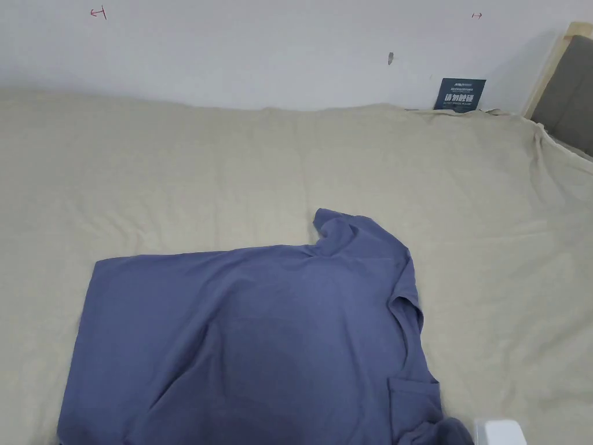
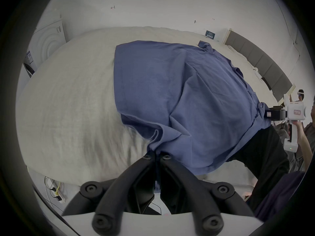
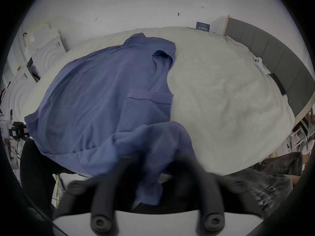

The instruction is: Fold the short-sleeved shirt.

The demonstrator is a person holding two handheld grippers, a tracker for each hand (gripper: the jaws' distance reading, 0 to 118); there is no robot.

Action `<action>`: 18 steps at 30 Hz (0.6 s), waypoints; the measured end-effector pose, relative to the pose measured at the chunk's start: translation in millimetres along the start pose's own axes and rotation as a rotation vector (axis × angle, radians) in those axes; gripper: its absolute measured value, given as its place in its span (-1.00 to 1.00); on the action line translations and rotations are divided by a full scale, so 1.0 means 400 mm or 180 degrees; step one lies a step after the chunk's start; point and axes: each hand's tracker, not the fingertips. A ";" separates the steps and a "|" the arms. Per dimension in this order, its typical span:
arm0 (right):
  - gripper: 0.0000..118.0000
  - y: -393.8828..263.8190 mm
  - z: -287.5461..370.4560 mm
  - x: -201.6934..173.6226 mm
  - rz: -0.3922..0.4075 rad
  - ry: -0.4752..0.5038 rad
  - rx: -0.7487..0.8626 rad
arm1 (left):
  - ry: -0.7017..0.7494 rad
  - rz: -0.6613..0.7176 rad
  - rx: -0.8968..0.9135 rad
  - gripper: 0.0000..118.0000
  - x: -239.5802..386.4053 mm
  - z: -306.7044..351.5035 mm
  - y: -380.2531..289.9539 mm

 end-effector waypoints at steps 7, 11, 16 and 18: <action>-0.87 -0.013 0.050 -0.011 -0.0094 0.0109 0.0085 | -0.0018 0.0060 0.0000 -0.96 -0.011 0.020 -0.012; -0.87 -0.011 0.123 -0.015 -0.0299 0.0260 0.0325 | -0.0076 0.0153 0.0112 -0.96 -0.013 0.064 -0.005; -0.88 0.033 0.143 -0.001 -0.0497 0.0435 0.0665 | -0.0239 0.0384 0.0355 -0.96 -0.040 0.078 0.046; -0.88 0.078 0.132 0.003 -0.0530 0.0431 0.0706 | -0.0265 0.0391 0.0411 -0.96 -0.049 0.073 0.083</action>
